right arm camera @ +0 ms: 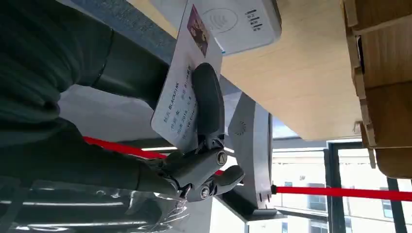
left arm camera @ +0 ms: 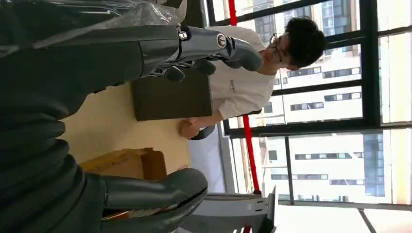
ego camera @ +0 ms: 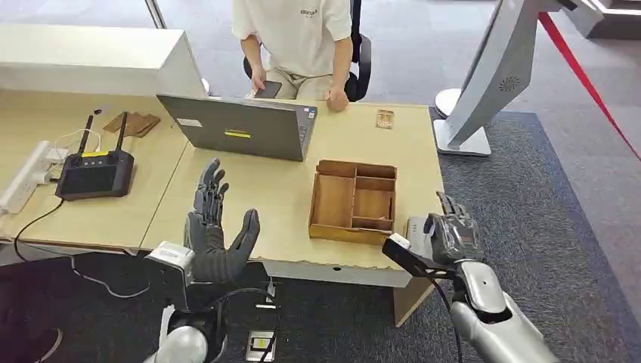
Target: Pass the card to the sensor for recognition and then transmit it.
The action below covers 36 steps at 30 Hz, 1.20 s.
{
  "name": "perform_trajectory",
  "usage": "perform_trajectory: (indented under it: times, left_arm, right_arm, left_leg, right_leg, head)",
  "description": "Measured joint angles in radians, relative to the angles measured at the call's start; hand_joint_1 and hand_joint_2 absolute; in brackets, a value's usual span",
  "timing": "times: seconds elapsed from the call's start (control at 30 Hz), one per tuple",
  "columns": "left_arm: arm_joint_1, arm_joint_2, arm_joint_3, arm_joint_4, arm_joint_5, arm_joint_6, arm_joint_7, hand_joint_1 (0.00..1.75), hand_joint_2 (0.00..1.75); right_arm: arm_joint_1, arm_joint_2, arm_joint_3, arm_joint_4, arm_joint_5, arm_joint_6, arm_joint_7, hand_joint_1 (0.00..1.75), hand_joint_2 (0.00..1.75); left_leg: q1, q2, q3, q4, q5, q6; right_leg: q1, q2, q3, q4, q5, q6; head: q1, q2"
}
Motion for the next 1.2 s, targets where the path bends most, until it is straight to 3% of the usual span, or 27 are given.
perform_trajectory:
  times: [0.7, 1.2]
  left_arm:
    - [-0.067, -0.005, -0.028, 0.046, 0.049, 0.000, -0.006, 0.00, 1.75]
    - [-0.075, -0.005, -0.047, 0.064, 0.055, 0.000, -0.007, 0.00, 1.75]
  right_arm:
    - [0.000, 0.054, 0.031, 0.074, 0.002, 0.010, -0.031, 1.75, 1.75]
    - [-0.004, 0.065, 0.032, 0.125, -0.022, -0.006, -0.046, 1.75, 1.75]
  left_leg:
    - [0.000, 0.000, 0.000, 0.000, 0.000, 0.000]
    - [0.000, 0.000, 0.001, 0.000, 0.000, 0.000]
  right_leg:
    - [0.000, 0.000, 0.000, 0.000, 0.000, 0.000]
    - [0.000, 0.000, 0.001, 0.000, 0.000, 0.000]
  head:
    - [0.000, 0.000]
    - [0.000, 0.000]
